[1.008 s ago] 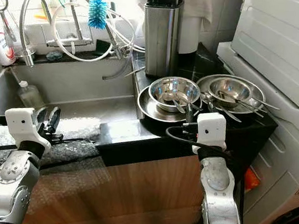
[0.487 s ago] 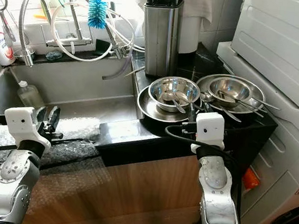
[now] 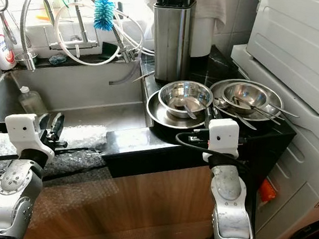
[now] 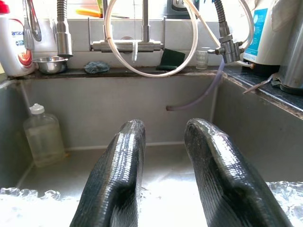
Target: Kitchen organization
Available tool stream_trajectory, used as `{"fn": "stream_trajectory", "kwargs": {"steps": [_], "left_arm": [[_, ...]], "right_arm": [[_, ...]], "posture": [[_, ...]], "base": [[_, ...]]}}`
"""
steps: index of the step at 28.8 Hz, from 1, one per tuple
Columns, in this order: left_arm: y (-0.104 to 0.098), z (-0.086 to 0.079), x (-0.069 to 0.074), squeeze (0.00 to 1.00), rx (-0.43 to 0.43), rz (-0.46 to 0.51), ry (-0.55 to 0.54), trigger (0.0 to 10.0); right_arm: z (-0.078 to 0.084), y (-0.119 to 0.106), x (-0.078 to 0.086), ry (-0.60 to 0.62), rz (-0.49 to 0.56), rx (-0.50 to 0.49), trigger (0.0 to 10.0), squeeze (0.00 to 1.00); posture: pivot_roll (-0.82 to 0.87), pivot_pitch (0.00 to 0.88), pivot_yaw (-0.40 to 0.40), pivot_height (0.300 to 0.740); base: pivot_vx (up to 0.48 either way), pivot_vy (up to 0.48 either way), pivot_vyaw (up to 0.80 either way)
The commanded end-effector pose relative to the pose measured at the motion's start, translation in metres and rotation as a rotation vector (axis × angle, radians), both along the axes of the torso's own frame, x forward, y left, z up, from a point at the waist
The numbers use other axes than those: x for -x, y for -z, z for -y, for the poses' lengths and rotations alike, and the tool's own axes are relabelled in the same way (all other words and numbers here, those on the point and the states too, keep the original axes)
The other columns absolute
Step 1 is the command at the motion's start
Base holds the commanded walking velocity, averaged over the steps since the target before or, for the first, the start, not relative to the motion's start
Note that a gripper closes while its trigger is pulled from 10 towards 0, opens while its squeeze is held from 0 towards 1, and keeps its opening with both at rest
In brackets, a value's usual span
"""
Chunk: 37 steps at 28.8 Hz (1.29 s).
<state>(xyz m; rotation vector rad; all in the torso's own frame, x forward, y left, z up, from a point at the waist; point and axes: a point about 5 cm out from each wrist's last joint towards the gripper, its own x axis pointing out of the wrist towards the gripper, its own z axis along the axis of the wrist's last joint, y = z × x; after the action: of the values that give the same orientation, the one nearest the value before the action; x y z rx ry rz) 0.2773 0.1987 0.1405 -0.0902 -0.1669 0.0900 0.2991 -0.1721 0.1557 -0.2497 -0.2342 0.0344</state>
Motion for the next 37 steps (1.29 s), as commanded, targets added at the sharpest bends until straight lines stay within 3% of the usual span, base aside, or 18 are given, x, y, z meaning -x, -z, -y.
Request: {"fn": "stream_trajectory", "kwargs": {"steps": [1,10,13,14,15,20,25,27,33,37], "left_arm": [[-0.003,-0.003,-0.002,0.0,-0.025,0.009,-0.018,10.0],[-0.004,-0.003,-0.003,0.0,-0.032,0.014,-0.02,10.0],[-0.005,-0.004,-0.003,0.0,-0.036,0.018,-0.021,10.0],[-0.006,-0.004,-0.003,0.0,-0.036,0.019,-0.022,10.0],[-0.006,-0.004,-0.003,0.0,-0.037,0.021,-0.022,10.0],[-0.007,-0.003,-0.003,0.0,-0.037,0.025,-0.023,10.0],[-0.01,-0.001,-0.005,0.0,-0.039,0.039,-0.018,10.0],[-0.011,0.001,-0.005,0.0,-0.039,0.042,-0.016,10.0],[-0.013,0.004,-0.006,0.0,-0.042,0.054,-0.009,10.0],[-0.016,0.006,-0.007,0.0,-0.077,0.068,0.004,10.0]], "right_arm": [[-0.001,-0.004,-0.004,-0.002,0.013,-0.012,0.0,0.0],[-0.007,-0.01,-0.006,-0.03,0.036,-0.027,0.0,0.0],[-0.012,-0.018,-0.007,-0.057,0.055,-0.079,0.0,0.0],[-0.015,-0.021,-0.008,-0.076,0.063,-0.093,4.5,0.0],[-0.017,-0.024,-0.008,-0.087,0.069,-0.1,10.0,0.0],[-0.019,-0.03,-0.009,-0.103,0.085,-0.126,10.0,0.0],[-0.032,-0.089,-0.011,-0.192,0.225,-0.166,10.0,0.0],[-0.033,-0.096,-0.012,-0.205,0.242,-0.184,10.0,0.0],[-0.032,-0.105,-0.014,-0.238,0.244,-0.305,10.0,0.0],[-0.036,-0.102,-0.02,-0.275,0.179,-0.37,10.0,0.0]], "posture": [[-0.01,0.0,0.117,0.74],[-0.01,0.0,0.115,0.74],[-0.01,0.0,0.116,0.74],[-0.01,0.0,0.114,0.74],[-0.01,0.0,0.113,0.74],[-0.01,0.0,0.113,0.74],[-0.01,0.0,0.11,0.74],[-0.01,0.0,0.109,0.74],[-0.01,0.0,0.104,0.74],[-0.01,0.0,0.1,0.74]], "base": [[0.0,0.0,0.0],[0.0,0.0,0.0],[0.0,0.0,0.0],[0.0,0.0,0.0],[0.0,0.0,0.0],[0.0,0.0,0.0],[0.0,0.0,0.0],[0.0,0.0,0.0],[0.0,0.0,0.0],[0.0,0.0,0.0]]}}
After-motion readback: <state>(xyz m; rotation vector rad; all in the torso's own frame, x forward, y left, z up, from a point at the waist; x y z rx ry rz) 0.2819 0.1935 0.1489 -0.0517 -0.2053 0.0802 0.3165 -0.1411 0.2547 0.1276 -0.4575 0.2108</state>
